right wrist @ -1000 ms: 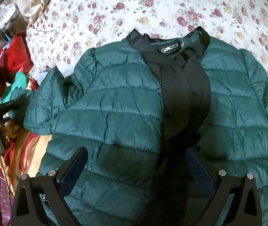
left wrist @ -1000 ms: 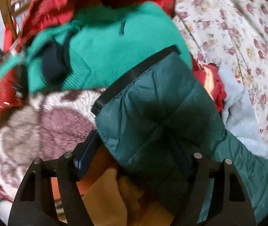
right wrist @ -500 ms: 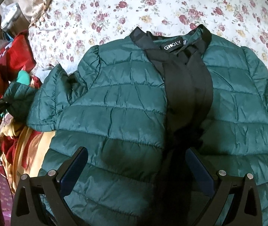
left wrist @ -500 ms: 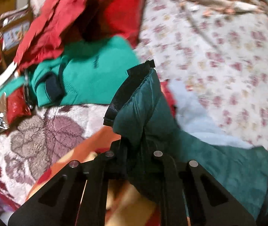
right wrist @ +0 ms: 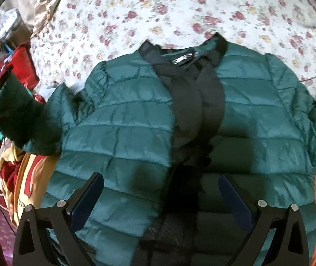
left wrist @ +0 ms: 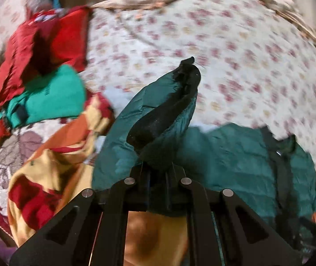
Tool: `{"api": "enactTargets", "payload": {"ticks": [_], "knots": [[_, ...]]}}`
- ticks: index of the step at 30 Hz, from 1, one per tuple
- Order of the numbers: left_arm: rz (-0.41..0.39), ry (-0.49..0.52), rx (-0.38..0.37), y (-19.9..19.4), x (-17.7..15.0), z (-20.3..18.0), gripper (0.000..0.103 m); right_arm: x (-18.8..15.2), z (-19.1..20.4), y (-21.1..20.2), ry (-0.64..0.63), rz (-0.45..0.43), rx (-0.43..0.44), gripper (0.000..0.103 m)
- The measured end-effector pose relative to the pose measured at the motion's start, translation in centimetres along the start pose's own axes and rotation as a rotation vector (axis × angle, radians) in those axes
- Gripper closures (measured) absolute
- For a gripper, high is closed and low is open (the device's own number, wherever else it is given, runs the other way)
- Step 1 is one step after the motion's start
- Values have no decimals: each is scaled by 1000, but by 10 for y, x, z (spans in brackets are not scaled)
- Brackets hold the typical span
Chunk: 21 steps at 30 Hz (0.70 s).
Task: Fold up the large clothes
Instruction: 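Carry the sleeve across the jacket body with the left gripper and release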
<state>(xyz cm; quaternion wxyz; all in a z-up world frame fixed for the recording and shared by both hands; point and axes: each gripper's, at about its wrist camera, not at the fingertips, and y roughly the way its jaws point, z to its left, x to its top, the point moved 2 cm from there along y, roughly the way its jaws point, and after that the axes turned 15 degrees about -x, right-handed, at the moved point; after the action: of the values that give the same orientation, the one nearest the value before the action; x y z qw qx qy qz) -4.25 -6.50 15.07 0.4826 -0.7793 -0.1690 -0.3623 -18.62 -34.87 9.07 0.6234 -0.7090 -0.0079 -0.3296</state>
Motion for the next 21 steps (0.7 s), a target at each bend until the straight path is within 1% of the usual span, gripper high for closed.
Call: {"api": "enactTargets", "payload": {"ticks": [1,6,8,13,17,21], "knots": [[9,17,-20,1,-3,-14,94,0,-4,-1,8,-1,-3,0],[43,49,-105,10,-12,-62,94,2,-26,-8,59,-12,-12,0],[56,65,-129,12,-17,-81,94,1,-32,-10,62,-18,-22,0],[93,105,-180,23,-27,-124,94,1,-49,-14,42,-65,-76,0],[120,147,-227,33,-33,-161,94,0,-67,-9,52,-52,-102,0],[145,172,-264,42,-39,-188,94,0,-89,-3,90,-30,-117,0]]}}
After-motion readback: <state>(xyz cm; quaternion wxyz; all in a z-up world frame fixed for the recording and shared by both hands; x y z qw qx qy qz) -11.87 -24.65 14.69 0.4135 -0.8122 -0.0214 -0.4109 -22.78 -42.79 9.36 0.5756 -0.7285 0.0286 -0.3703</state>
